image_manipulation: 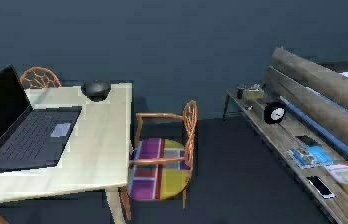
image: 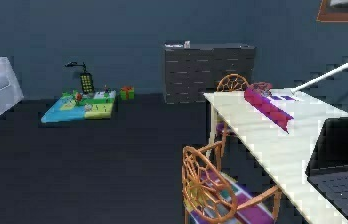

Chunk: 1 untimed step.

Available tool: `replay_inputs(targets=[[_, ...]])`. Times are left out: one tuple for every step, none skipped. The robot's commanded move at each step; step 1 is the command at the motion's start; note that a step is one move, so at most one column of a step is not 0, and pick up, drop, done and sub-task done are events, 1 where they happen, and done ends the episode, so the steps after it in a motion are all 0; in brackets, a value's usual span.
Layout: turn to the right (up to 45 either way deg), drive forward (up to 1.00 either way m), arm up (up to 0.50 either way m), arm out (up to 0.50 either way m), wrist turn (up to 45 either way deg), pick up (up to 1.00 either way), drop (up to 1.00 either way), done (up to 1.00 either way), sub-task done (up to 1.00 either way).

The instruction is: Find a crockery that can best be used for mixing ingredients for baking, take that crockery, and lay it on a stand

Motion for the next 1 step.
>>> replay_inputs(targets=[[-18.0, 0.00, 0.00, 0.00, 0.0, 0.00, 0.00, 0.00, 0.00]])
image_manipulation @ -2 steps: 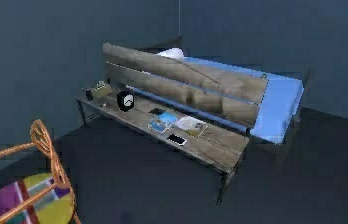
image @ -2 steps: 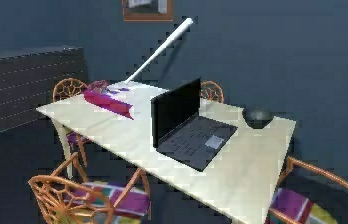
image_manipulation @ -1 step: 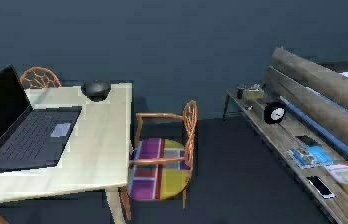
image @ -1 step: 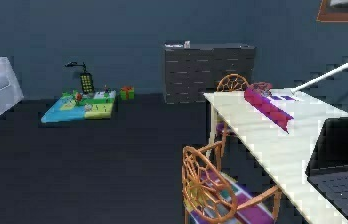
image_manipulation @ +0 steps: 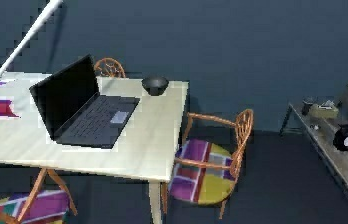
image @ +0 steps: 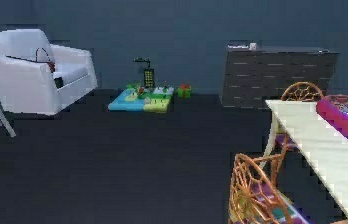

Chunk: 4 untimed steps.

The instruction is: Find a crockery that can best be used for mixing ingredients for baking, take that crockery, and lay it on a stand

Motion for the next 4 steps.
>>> replay_inputs(targets=[[45.0, 0.00, 0.00, 0.00, 0.0, 0.00, 0.00, 0.00, 0.00], [45.0, 0.00, 0.00, 0.00, 0.0, 0.00, 0.00, 0.00, 0.00], [42.0, 0.00, 0.00, 0.00, 0.0, 0.00, 0.00, 0.00, 0.00], [0.0, 0.75, 0.00, 0.00, 0.0, 0.00, 0.00, 0.00, 0.00]])
